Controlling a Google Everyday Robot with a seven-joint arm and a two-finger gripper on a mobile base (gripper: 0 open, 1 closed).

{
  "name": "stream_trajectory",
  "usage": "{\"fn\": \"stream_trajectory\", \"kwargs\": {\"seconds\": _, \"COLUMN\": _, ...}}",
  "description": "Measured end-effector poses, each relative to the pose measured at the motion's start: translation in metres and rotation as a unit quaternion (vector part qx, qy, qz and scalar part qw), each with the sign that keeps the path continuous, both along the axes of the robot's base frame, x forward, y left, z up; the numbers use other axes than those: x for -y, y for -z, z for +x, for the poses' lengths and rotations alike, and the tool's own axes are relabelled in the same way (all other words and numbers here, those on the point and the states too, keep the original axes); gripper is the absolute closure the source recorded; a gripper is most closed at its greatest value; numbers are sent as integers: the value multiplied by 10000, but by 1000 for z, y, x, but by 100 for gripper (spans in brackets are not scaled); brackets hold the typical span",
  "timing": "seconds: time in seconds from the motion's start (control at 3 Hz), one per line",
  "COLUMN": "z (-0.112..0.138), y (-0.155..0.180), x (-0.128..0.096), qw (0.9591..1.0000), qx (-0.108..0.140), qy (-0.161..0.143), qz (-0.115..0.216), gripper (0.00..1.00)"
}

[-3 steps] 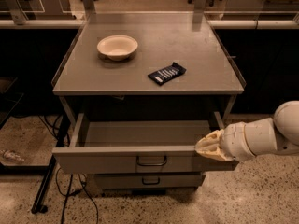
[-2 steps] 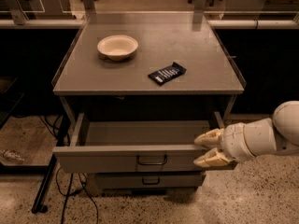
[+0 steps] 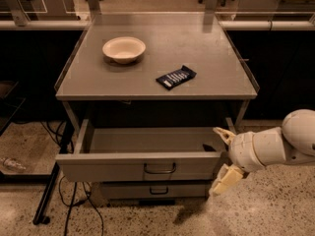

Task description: Open top drawer

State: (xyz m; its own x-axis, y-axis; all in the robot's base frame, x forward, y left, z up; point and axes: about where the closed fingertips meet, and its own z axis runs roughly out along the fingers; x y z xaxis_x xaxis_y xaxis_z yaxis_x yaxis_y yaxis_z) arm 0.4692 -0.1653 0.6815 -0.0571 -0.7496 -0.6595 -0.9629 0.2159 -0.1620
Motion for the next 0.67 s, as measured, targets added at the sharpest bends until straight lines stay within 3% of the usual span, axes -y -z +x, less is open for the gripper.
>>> {"fn": "stream_trajectory", "kwargs": {"seconds": 0.33, "z": 0, "y": 2, "x": 0, "qw": 10000, "qx": -12, "qy": 8, "qz": -5, "gripper": 0}}
{"fn": "stream_trajectory", "kwargs": {"seconds": 0.67, "z": 0, "y": 2, "x": 0, "qw": 10000, "qx": -12, "qy": 8, "qz": -5, "gripper": 19}}
